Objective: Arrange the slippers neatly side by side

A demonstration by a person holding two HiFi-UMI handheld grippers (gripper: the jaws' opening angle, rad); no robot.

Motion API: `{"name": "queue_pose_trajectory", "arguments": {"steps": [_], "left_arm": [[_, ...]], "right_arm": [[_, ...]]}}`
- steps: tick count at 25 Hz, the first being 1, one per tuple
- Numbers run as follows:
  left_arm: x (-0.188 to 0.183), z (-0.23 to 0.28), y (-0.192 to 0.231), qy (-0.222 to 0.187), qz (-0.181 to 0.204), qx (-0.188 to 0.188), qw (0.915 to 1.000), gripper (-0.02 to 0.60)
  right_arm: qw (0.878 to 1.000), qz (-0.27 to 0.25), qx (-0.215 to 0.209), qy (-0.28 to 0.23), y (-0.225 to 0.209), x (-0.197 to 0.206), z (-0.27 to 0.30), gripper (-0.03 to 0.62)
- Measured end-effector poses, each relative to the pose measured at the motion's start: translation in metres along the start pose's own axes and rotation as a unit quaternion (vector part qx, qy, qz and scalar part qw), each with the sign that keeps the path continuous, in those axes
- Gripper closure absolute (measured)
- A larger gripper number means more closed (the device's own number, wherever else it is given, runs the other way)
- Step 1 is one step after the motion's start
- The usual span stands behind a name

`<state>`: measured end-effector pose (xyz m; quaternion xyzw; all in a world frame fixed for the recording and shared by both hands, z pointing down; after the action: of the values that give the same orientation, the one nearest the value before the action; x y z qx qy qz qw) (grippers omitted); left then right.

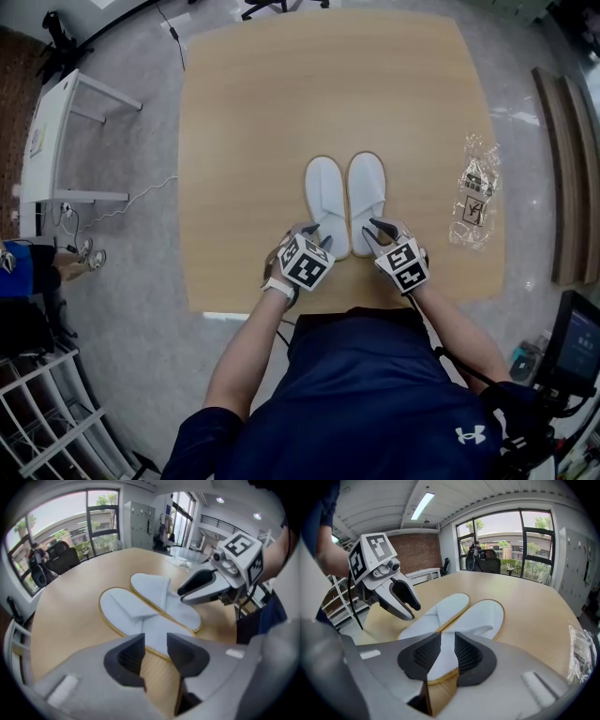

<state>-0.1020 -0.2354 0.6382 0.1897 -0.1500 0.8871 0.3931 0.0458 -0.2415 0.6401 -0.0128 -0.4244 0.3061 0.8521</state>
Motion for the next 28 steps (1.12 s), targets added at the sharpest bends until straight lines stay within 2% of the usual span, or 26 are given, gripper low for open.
{"name": "queue_pose_trajectory", "arguments": {"steps": [2,4,5,7,9,11,14,17,19,22,28], "left_arm": [[-0.007,-0.02,0.01,-0.045,-0.069,-0.019,0.9964,0.48],[-0.014,-0.045,0.019,-0.094,-0.146,-0.048,0.9836,0.578],[-0.017,-0.058,0.02,-0.113,-0.175,-0.059,0.9764,0.578],[-0.024,-0.079,0.016,-0.14,-0.201,-0.066,0.9673,0.578],[-0.03,-0.091,0.009,-0.158,-0.211,-0.058,0.9629,0.578],[-0.036,-0.1,0.001,-0.17,-0.223,-0.035,0.9594,0.578],[-0.049,-0.113,-0.008,-0.192,-0.219,-0.003,0.9565,0.58],[-0.064,-0.129,-0.011,-0.226,-0.207,0.006,0.9517,0.578],[-0.066,-0.137,-0.01,-0.246,-0.215,0.003,0.9452,0.578],[-0.063,-0.134,-0.009,-0.249,-0.236,0.006,0.9393,0.578],[-0.056,-0.115,-0.022,-0.22,-0.235,0.019,0.9465,0.578]], "right_arm": [[0.999,0.014,-0.011,-0.027,0.006,-0.007,-0.007,0.509],[0.996,0.038,-0.032,-0.068,0.013,-0.017,-0.017,0.527],[0.993,0.052,-0.046,-0.093,0.016,-0.023,-0.022,0.537],[0.985,0.078,-0.071,-0.14,0.023,-0.036,-0.035,0.556],[0.978,0.09,-0.085,-0.169,0.028,-0.048,-0.048,0.582],[0.974,0.084,-0.092,-0.19,0.034,-0.063,-0.061,0.583],[0.968,0.083,-0.083,-0.22,0.04,-0.084,-0.076,0.583],[0.965,0.081,-0.069,-0.239,0.05,-0.096,-0.085,0.583],[0.965,0.075,-0.075,-0.239,0.06,-0.097,-0.083,0.583],[0.964,0.076,-0.085,-0.239,0.063,-0.096,-0.076,0.583],[0.965,0.083,-0.081,-0.235,0.055,-0.086,-0.077,0.583]]}}
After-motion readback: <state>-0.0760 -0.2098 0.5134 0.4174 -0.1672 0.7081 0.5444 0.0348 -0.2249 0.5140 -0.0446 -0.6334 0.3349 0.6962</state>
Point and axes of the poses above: the fingertips, and each gripper's own axes: z forward along the fingers, y to its left, x out of its underside, the point moved 6 cm from there along -z, backward along the fingers, and after that the axes turned 14 degrees about -x, right-handed, at the moved point
